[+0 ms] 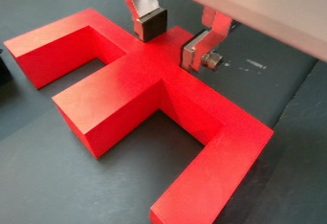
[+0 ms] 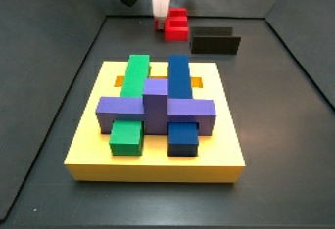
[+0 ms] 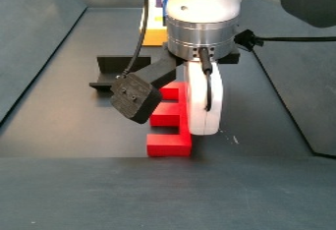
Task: Pick up the red object. Move up. Place the red object on the fixture. Regrasp the red object. Move to above the board. Insert the red object.
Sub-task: Pick up the red object.
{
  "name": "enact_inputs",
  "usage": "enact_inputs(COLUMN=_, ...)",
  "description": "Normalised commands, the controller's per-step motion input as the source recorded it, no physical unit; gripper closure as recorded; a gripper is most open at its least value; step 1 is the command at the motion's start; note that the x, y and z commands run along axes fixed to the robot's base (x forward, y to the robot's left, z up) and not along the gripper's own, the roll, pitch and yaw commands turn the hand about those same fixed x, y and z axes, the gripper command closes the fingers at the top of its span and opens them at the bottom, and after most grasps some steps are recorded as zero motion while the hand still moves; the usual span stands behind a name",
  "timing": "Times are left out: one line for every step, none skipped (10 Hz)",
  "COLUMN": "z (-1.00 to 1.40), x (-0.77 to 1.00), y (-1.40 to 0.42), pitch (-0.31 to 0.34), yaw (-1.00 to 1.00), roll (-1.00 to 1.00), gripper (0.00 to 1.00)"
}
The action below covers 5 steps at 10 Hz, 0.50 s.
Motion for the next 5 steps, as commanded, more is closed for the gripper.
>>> enact_inputs(z=0.00, x=0.00, y=0.00, pitch=0.000, yaw=0.00, roll=0.00, gripper=1.00)
enact_inputs(z=0.00, x=0.00, y=0.00, pitch=0.000, yaw=0.00, roll=0.00, gripper=1.00)
enact_inputs(z=0.00, x=0.00, y=0.00, pitch=0.000, yaw=0.00, roll=0.00, gripper=1.00)
enact_inputs(z=0.00, x=0.00, y=0.00, pitch=0.000, yaw=0.00, roll=0.00, gripper=1.00)
enact_inputs(z=0.00, x=0.00, y=0.00, pitch=0.000, yaw=0.00, roll=0.00, gripper=1.00)
